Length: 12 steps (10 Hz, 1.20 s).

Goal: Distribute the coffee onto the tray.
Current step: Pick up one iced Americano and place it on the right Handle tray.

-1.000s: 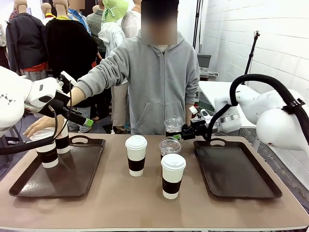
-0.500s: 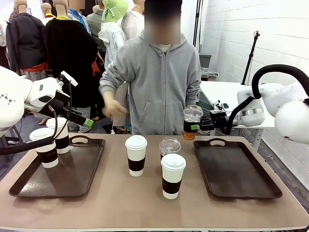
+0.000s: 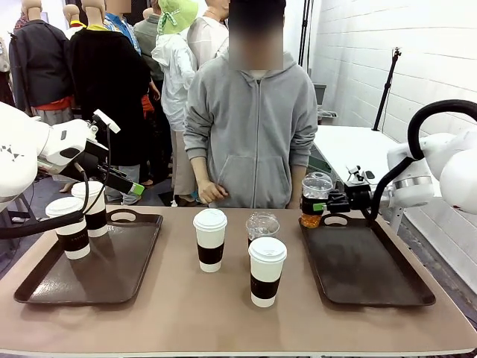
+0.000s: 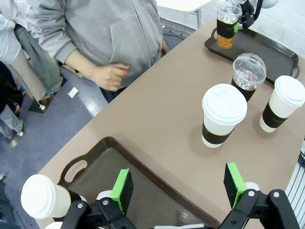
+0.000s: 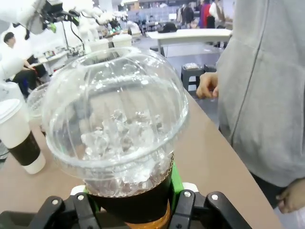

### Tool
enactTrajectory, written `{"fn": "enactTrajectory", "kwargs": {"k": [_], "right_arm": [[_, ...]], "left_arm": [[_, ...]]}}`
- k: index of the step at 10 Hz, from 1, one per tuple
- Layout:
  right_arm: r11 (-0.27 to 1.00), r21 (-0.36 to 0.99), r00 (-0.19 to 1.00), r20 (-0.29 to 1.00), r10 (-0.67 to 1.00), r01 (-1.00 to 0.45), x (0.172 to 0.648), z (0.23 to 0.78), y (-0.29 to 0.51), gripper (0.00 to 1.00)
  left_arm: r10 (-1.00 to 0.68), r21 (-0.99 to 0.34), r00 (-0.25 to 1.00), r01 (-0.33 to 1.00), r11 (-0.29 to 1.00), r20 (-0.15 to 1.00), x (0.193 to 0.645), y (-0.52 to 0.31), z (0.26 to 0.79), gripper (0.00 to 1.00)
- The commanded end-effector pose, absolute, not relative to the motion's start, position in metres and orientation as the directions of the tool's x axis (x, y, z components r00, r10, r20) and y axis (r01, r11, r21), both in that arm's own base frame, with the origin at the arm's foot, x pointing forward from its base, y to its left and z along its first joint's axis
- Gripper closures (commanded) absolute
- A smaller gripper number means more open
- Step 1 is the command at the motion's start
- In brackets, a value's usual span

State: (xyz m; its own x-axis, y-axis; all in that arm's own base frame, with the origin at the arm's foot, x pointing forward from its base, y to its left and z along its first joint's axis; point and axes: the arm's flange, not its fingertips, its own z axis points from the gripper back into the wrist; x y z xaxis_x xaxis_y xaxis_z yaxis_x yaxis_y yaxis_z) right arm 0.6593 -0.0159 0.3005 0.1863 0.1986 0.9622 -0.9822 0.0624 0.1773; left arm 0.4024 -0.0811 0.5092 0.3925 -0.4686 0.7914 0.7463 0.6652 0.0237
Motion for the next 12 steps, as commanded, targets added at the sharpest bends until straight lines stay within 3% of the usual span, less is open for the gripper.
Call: {"fn": "enactTrajectory", "kwargs": {"k": [1, 7, 12], "right_arm": [[0.075, 0.179, 0.189, 0.965, 0.181, -0.981, 0.65, 0.315, -0.004, 0.36], [0.067, 0.191, 0.201, 0.958, 0.204, -0.979, 0.656, 0.293, -0.019, 0.36], [0.132, 0.179, 0.206, 0.952, 0.225, -0.975, 0.649, 0.289, -0.062, 0.36]], "left_arm": [[-0.466, 0.018, 0.396, 0.747, 0.665, 0.791, 0.403, -0.079, 0.507, 0.0], [-0.466, 0.018, 0.396, 0.747, 0.665, 0.791, 0.403, -0.079, 0.507, 0.0], [-0.466, 0.018, 0.396, 0.747, 0.665, 0.791, 0.403, -0.079, 0.507, 0.0]]}}
